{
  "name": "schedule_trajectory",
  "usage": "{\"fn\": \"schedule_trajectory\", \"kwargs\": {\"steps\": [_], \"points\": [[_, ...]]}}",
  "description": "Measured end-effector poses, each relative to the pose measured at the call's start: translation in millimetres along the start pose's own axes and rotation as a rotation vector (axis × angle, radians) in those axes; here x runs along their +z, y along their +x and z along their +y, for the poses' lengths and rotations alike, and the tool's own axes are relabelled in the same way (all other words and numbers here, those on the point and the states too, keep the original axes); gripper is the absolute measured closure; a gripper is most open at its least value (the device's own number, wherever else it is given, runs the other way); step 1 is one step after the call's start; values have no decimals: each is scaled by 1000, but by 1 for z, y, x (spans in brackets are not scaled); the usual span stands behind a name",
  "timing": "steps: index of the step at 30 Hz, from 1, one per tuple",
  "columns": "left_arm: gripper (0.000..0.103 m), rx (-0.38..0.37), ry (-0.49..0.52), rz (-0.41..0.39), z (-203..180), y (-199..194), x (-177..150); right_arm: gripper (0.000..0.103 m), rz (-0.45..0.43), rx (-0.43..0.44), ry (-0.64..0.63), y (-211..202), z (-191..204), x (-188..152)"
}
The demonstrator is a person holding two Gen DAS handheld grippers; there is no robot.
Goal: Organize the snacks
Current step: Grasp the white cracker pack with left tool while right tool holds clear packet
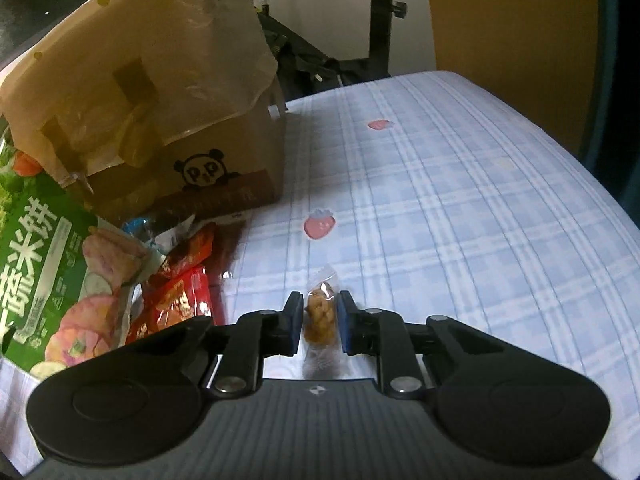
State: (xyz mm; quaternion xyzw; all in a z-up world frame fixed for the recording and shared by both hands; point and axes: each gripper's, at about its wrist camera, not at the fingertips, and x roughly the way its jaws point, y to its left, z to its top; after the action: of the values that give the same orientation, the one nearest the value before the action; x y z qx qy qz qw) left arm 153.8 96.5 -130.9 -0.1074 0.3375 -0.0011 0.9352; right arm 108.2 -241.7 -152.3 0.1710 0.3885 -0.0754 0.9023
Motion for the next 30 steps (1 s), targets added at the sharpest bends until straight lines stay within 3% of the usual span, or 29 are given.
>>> {"fn": "schedule_trajectory", "kwargs": {"steps": [8,23,30], "points": [[39,-27,69,22,-18,13,-2,83,-60,11,-149,11,8,-3],[38,-66,131,89,-43,22,20,83,-125,44,-146,13,1,-8],[38,-79,174,77,-48,23,20,83,-129,41,-138,11,0,-9]]}}
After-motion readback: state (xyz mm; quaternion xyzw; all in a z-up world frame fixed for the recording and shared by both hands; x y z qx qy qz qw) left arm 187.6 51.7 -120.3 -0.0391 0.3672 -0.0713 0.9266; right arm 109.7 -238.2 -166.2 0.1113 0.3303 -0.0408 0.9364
